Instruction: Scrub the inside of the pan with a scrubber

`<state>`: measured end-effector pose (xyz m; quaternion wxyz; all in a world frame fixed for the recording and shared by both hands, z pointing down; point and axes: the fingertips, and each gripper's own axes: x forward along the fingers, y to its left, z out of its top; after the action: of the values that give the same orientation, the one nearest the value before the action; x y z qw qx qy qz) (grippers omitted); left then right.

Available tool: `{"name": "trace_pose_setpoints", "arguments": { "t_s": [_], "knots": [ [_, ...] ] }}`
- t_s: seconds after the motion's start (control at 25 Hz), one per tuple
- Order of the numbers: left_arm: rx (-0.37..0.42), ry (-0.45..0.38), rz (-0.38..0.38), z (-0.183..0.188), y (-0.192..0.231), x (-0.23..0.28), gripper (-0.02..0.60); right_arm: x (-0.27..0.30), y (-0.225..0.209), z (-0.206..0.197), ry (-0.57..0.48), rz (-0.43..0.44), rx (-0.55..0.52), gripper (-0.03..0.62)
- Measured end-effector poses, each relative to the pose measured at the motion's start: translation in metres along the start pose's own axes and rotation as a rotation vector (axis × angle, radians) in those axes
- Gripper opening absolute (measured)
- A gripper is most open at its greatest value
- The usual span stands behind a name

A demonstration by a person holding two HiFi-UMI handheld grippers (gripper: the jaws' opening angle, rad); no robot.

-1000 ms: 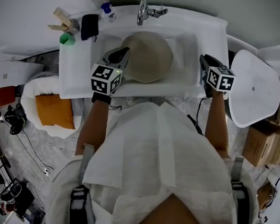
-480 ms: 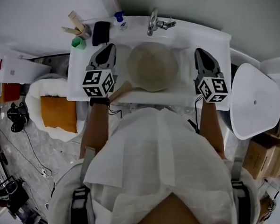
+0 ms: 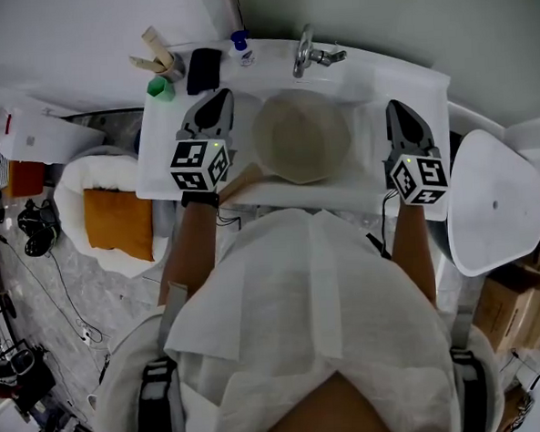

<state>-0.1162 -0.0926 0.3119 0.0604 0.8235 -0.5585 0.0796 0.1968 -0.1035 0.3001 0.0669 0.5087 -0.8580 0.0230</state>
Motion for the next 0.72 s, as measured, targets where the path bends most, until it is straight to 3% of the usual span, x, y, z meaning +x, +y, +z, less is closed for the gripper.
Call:
{"name": "trace_pose_setpoints", "arguments": {
  "t_s": [0.72],
  "knots": [
    [-0.001, 0.008, -0.019, -0.005, 0.002, 0.013, 0.017, 0.007, -0.001, 0.002, 0.004, -0.005, -0.023, 0.008]
  ]
}}
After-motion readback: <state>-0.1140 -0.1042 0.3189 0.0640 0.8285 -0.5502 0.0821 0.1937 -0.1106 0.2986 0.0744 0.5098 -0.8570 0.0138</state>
